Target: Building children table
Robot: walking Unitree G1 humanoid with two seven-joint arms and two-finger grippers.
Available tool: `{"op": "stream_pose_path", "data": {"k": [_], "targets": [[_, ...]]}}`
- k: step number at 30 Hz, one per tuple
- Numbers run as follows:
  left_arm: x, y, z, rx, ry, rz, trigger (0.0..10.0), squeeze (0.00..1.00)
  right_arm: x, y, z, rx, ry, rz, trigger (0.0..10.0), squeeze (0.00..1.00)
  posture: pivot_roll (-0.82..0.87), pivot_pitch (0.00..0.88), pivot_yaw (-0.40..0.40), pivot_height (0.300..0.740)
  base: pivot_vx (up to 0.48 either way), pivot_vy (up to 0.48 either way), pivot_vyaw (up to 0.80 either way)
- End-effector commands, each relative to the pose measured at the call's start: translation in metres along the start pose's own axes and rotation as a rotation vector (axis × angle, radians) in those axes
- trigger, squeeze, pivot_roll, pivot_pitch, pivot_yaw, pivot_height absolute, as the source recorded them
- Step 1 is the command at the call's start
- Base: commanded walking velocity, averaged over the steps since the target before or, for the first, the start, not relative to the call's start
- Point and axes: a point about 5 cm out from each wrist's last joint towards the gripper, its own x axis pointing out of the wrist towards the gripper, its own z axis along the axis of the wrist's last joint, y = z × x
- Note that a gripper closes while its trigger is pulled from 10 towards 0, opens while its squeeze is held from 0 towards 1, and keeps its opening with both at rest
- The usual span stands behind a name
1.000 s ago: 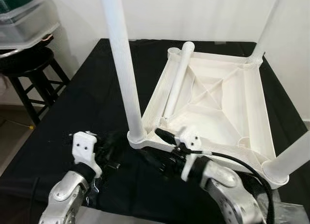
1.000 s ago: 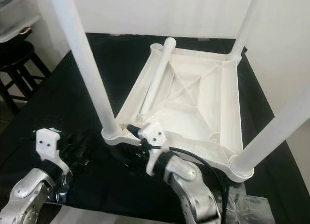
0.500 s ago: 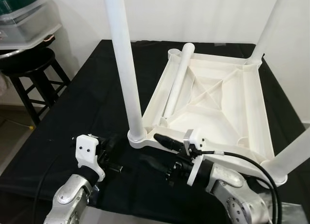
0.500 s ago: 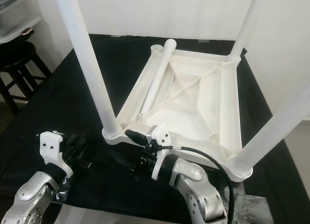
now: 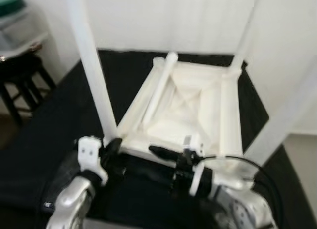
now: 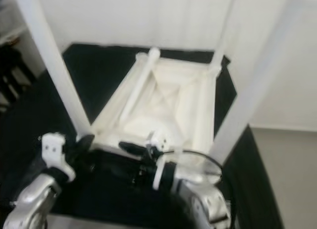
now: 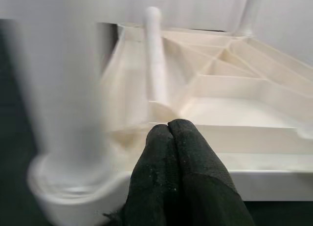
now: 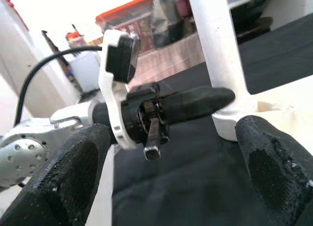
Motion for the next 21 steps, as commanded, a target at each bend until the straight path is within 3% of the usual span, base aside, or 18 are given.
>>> {"op": "stream_pose_path", "data": {"k": [1, 21], "targets": [[-0.0004, -0.0012, -0.0043, -0.019, 0.019, -0.01, 10.0, 0.0, -0.0027, -0.0009, -0.0027, 0.017, 0.018, 0.011, 10.0, 0.0, -0.06, 0.103, 0.019, 0.74, 0.0, -0.472, 0.0], [-0.0017, -0.0031, -0.0082, -0.018, 0.029, -0.02, 10.0, 0.0, -0.006, 0.0022, -0.0071, 0.049, 0.028, 0.086, 10.0, 0.0, -0.06, 0.087, 0.018, 0.74, 0.0, -0.472, 0.0]]}}
